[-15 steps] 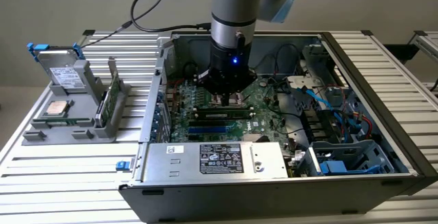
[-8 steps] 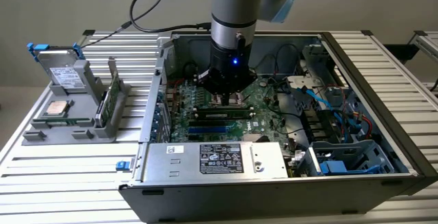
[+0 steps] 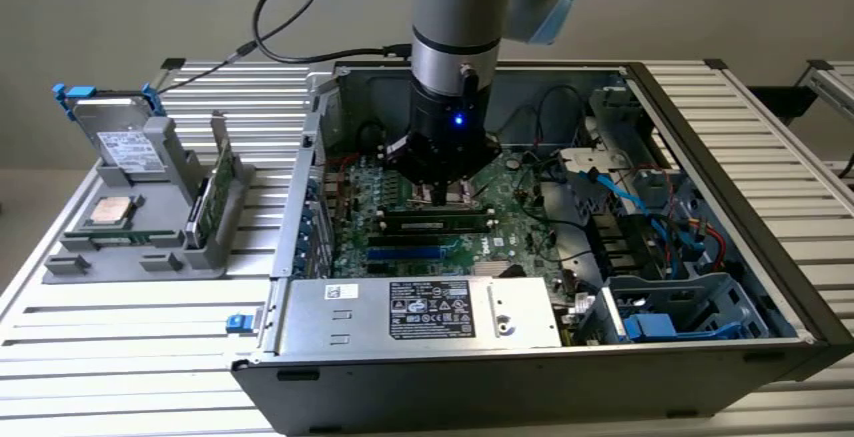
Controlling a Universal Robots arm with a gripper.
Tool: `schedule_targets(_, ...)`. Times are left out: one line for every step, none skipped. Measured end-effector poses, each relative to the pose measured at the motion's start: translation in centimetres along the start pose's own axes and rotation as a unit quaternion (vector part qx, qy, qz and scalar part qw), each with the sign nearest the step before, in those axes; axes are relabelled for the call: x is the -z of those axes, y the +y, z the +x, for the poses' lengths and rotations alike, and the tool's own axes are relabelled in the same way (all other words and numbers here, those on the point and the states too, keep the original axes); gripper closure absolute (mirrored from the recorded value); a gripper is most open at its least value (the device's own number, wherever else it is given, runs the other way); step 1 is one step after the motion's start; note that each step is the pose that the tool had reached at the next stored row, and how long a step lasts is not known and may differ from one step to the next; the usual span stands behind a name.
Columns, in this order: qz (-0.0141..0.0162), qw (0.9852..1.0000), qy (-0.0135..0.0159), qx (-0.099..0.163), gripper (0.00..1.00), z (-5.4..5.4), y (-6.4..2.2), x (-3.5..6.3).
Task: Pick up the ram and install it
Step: 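Press down the ram until it locks into place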
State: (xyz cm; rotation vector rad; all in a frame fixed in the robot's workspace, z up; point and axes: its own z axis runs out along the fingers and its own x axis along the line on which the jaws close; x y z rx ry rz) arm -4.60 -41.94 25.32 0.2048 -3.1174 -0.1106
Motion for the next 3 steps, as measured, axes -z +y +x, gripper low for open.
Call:
schedule_targets(-0.0002, 1.0, 0.0, 0.0, 0.9, 0.0, 0.0, 0.0)
schedule_targets(-0.0005, 1.0, -0.0001, 0.0, 0.9, 0.0, 0.0, 0.0)
schedule_targets(-0.0008, 1.0, -0.0001, 0.0, 0.9, 0.0, 0.0, 0.0)
